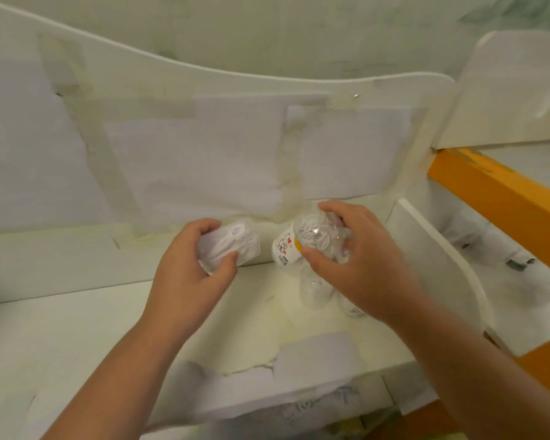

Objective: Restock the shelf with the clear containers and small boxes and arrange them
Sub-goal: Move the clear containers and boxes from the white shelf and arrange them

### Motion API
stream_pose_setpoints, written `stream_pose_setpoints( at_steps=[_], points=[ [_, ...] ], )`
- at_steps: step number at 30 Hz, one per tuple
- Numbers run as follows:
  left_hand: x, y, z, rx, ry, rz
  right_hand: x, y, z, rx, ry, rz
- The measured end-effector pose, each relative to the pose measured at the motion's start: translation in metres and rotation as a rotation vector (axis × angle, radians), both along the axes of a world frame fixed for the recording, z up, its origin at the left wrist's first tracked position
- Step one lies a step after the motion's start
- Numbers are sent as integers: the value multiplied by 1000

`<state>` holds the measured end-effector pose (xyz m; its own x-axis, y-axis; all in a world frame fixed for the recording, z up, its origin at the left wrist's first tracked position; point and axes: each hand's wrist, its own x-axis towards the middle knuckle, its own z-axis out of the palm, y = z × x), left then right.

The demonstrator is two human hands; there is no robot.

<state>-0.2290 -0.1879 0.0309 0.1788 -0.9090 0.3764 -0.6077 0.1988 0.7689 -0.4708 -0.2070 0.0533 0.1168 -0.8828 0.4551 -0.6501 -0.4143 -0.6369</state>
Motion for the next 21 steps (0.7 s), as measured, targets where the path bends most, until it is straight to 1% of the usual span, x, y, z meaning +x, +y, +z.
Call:
stream_pose_setpoints(
  at_steps=[3, 9, 15, 21],
  points=[
    [-32, 15, 15, -44, -15, -22, -31, 31, 13, -24, -39, -29],
    [-123, 67, 36, -72, 7, -125, -115, 117, 22, -65, -12, -101],
    [-232, 138, 44, -70, 13, -259, -217, 218, 21, -3, -4, -168],
    [-337, 192, 42, -66, 33, -410, -317, 299, 19, 40, 38, -294]
  ],
)
